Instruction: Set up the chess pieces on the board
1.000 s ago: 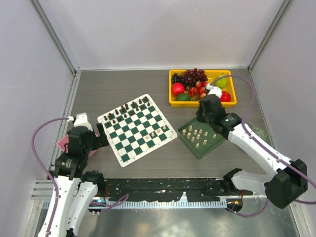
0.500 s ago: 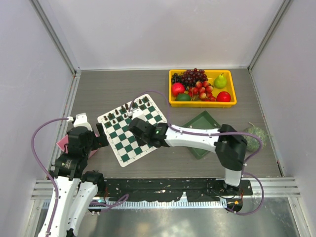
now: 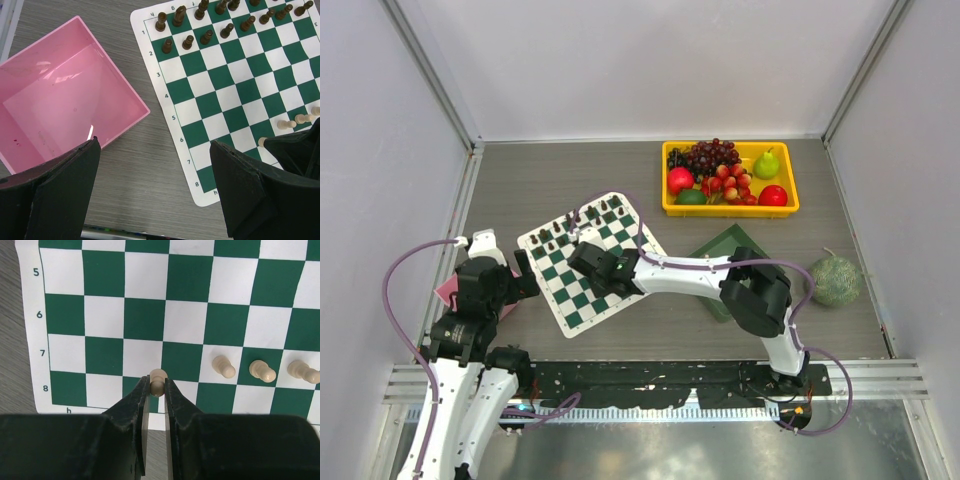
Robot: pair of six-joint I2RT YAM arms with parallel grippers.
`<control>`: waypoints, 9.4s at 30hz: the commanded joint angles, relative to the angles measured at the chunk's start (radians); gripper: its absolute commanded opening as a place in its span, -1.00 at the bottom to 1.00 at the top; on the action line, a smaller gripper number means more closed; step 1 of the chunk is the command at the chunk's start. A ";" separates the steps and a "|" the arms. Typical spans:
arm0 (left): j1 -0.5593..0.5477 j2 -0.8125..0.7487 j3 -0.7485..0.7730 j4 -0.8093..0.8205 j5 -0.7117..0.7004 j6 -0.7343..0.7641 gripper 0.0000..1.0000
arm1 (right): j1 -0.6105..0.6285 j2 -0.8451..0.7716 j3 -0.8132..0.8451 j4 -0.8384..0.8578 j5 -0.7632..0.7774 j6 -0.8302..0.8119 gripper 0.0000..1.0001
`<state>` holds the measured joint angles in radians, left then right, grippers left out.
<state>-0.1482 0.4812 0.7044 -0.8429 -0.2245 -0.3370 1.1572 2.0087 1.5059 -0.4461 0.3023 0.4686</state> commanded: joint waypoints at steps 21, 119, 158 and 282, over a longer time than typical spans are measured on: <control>0.004 -0.006 0.026 0.036 0.002 -0.002 0.98 | -0.014 0.047 0.054 -0.002 0.086 -0.013 -0.77; 0.006 0.002 0.024 0.034 0.013 -0.002 0.98 | -0.903 -0.719 -0.826 0.026 -0.005 -0.031 -0.52; 0.006 0.002 0.023 0.036 0.017 -0.002 0.98 | -0.903 -0.706 -0.796 0.020 0.011 -0.030 -0.52; 0.006 -0.018 0.027 0.018 -0.075 -0.016 0.98 | -0.020 -0.131 0.024 0.035 0.006 -0.021 0.14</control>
<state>-0.1482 0.4435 0.7044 -0.8463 -0.2962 -0.3557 1.1568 2.0304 1.6058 -0.5030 0.2638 0.4198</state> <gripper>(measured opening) 0.991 0.556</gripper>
